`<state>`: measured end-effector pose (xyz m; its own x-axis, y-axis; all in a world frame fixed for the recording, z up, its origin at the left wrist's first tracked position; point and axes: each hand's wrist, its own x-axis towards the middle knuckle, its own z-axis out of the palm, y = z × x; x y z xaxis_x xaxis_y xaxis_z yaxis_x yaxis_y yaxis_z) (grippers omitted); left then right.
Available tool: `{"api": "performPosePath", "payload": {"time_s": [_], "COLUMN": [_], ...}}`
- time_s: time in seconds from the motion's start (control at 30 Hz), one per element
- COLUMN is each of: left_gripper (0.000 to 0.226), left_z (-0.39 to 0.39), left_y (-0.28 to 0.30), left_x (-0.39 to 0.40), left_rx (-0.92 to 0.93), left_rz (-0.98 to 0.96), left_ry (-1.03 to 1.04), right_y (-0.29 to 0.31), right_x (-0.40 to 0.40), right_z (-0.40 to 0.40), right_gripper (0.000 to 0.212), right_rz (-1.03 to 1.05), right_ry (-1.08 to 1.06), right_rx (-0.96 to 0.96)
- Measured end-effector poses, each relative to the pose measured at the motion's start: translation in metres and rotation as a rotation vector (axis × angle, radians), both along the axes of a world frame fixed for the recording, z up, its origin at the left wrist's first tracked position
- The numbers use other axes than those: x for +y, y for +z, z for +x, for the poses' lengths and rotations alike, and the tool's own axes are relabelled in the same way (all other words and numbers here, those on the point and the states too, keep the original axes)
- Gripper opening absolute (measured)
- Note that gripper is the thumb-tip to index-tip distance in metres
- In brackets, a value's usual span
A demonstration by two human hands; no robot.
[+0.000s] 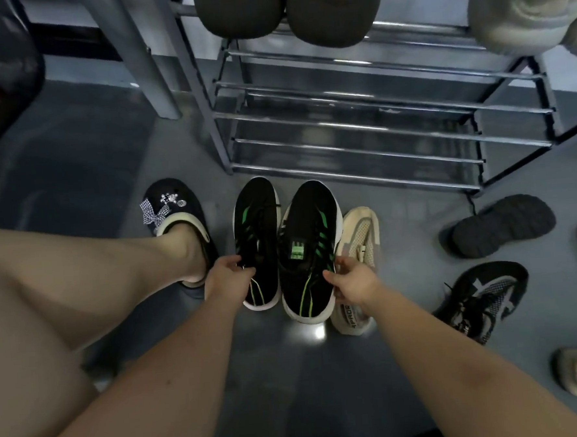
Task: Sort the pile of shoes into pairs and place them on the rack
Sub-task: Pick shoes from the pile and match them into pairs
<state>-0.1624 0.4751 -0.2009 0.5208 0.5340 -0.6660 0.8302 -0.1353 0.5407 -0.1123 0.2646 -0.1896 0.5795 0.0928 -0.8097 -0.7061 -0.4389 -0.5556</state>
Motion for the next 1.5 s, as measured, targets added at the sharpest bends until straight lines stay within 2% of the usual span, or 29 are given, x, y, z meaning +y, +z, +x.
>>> {"api": "performPosePath", "payload": {"time_s": [0.07, 0.13, 0.2, 0.3, 0.37, 0.43, 0.53, 0.73, 0.83, 1.0, 1.07, 1.2, 1.27, 1.37, 1.43, 1.5], "left_gripper": [0.056, 0.07, 0.081, 0.091, 0.092, 0.084, 0.065, 0.058, 0.058, 0.048, 0.052, 0.076, 0.061, 0.02, 0.015, 0.021], "left_z": [-0.005, -0.009, -0.012, -0.01, -0.008, -0.008, -0.01, -0.004, 0.0, 0.007, 0.01, 0.01, 0.009, 0.004, -0.001, -0.005], "left_y": [-0.017, -0.033, -0.045, -0.056, -0.057, -0.052, -0.044, -0.006, 0.013, 0.038, 0.053, 0.067, 0.078, 0.099, 0.107, 0.112], "left_x": [0.004, 0.001, -0.007, -0.011, -0.008, -0.007, -0.01, -0.016, -0.018, -0.018, -0.019, -0.021, -0.027, -0.037, -0.041, -0.044], "left_rx": [0.106, 0.213, 0.216, 0.206, 0.197, 0.173, 0.124, 0.031, 0.012, 0.029, 0.039, 0.011, -0.009, -0.067, -0.114, -0.156], "left_rz": [0.037, -0.022, -0.16, -0.291, -0.375, -0.403, -0.367, -0.286, -0.345, -0.416, -0.472, -0.548, -0.589, -0.637, -0.672, -0.685], "left_ry": [-0.028, -0.021, 0.086, 0.289, 0.353, 0.369, 0.299, 0.11, 0.131, 0.152, 0.134, 0.044, 0.042, 0.014, 0.012, 0.032], "right_y": [-0.006, -0.008, -0.006, -0.004, -0.005, -0.007, -0.01, -0.003, 0.018, 0.058, 0.072, 0.098, 0.11, 0.128, 0.139, 0.15], "right_x": [-0.001, 0.0, 0.0, -0.001, -0.002, -0.002, -0.001, 0.0, -0.001, -0.014, -0.021, -0.041, -0.053, -0.069, -0.077, -0.081], "right_z": [-0.002, -0.002, -0.004, -0.007, -0.009, -0.01, -0.011, -0.009, -0.005, -0.004, -0.008, -0.018, -0.022, -0.025, -0.024, -0.022], "right_gripper": [0.05, 0.046, 0.038, 0.049, 0.059, 0.065, 0.07, 0.062, 0.046, 0.038, 0.035, 0.027, 0.024, 0.021, 0.017, 0.012], "right_rz": [-0.02, 0.01, 0.075, 0.095, 0.071, 0.064, 0.093, 0.036, 0.077, 0.158, 0.168, 0.182, 0.18, 0.167, 0.171, 0.192], "right_ry": [0.013, -0.013, -0.051, -0.013, 0.038, 0.051, -0.002, 0.023, -0.012, -0.066, -0.072, -0.075, -0.072, -0.089, -0.106, -0.132], "right_rx": [-0.025, -0.019, 0.028, 0.083, 0.086, 0.08, 0.08, 0.05, 0.05, 0.067, 0.061, 0.045, 0.024, -0.008, -0.026, -0.035]}}
